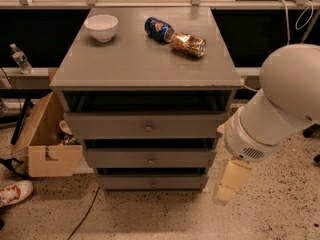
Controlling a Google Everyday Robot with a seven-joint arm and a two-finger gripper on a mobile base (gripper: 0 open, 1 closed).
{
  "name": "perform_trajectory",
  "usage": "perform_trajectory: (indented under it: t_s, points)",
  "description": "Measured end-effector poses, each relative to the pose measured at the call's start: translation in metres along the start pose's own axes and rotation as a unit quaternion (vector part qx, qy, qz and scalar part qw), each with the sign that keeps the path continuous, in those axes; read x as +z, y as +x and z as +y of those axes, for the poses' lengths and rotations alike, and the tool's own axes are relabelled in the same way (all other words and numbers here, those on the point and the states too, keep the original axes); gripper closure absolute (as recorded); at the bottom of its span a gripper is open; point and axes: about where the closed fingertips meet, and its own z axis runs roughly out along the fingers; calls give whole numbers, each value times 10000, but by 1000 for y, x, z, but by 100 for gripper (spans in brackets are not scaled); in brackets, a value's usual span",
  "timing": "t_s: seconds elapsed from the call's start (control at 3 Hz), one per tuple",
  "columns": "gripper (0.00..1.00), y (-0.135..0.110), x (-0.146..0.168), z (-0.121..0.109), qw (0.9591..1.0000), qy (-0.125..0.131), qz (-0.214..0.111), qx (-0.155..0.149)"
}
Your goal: Open middle drawer
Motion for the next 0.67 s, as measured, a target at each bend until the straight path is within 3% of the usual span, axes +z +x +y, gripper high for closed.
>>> perform_trajectory:
  t_s: [0.33,0.67]
  points:
    - [0,16,77,-2,9994,-192,9,-288]
    - [0,18,149,-17,9986,-232,-208,-431]
